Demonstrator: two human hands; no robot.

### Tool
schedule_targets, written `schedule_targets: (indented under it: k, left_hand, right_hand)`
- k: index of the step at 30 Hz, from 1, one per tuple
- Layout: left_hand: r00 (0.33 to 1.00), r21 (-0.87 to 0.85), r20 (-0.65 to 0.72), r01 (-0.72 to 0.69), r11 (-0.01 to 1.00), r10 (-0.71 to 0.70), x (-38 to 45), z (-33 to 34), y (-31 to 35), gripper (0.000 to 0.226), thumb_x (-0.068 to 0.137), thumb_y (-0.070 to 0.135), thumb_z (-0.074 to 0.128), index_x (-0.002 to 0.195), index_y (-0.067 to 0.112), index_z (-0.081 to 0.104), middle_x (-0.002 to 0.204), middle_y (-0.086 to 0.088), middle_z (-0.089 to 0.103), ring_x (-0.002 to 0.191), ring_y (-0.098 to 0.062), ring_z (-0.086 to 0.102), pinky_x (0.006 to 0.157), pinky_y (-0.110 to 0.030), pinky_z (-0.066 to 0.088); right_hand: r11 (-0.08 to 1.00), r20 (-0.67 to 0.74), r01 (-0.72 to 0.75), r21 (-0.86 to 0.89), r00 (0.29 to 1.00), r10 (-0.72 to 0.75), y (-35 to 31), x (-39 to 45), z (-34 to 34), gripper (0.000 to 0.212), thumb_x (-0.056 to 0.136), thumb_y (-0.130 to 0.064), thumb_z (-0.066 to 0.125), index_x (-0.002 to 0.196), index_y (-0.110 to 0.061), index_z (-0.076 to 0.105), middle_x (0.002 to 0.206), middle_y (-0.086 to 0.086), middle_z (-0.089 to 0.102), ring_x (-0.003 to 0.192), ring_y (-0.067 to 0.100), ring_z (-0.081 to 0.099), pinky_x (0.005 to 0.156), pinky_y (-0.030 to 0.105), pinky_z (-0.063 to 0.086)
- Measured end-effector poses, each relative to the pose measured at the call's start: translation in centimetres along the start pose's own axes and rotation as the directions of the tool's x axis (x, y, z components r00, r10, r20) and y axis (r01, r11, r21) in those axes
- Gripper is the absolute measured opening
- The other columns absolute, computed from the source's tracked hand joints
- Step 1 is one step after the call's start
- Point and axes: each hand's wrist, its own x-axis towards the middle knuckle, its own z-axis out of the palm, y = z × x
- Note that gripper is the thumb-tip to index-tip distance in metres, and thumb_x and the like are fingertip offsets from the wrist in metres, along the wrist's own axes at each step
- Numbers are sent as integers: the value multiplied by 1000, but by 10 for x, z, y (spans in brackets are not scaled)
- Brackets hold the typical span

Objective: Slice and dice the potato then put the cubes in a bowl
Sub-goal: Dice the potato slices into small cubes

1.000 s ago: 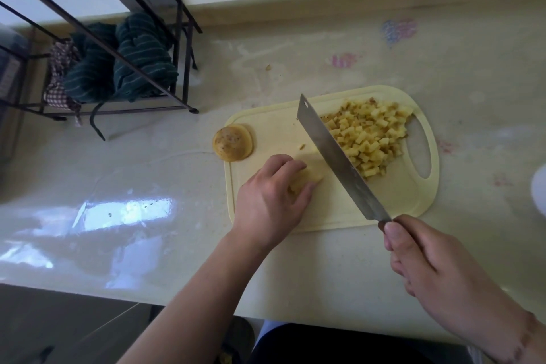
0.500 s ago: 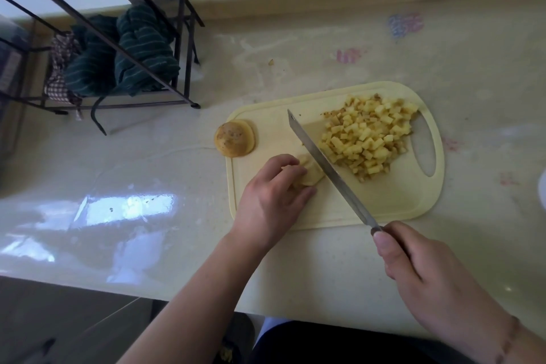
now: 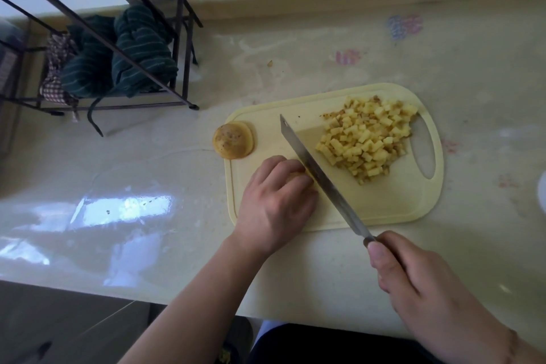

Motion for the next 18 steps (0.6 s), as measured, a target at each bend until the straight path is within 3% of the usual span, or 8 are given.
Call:
schedule_targets:
  k: [4,9,15,18]
  left_hand:
    - [1000,-67,22,-4,998,5,2,2,-3,6,89,5,73,89,0,75,100,-15,69,92,-32,64,88,-30,51]
    - [1000,-102,15,-6,995,8,1,4,-7,7,91,5,73,90,-1,76,102,-14,71,94,-32,66,90,-31,51]
    - [1000,-130,-10,-10,991,9,3,5,-8,5,86,2,78,90,-2,77,103,-15,72,94,-31,66,91,-32,52]
    - [1000,-129,-19,-20,991,18,3,3,-7,6,85,0,80,87,-2,76,99,-15,70,92,-30,64,88,-33,53]
  right_hand:
    - [1000,-21,-9,-25,1000,8,0,-4,3,60,75,-79,20,81,-25,44,67,14,54,46,14,43,51,32,37]
    - [997,21,-51,-62,998,52,4,-15,2,66,68,-88,10,81,-31,41,69,8,57,48,14,47,51,27,36]
    - [992,15,21,-127,1000,-19,-6,8,6,42,88,-58,23,71,-25,41,62,-13,57,50,9,50,50,21,34]
    - [992,-27,37,-121,999,-41,-5,18,3,41,91,-59,23,68,-30,41,66,-11,59,50,9,51,48,25,35]
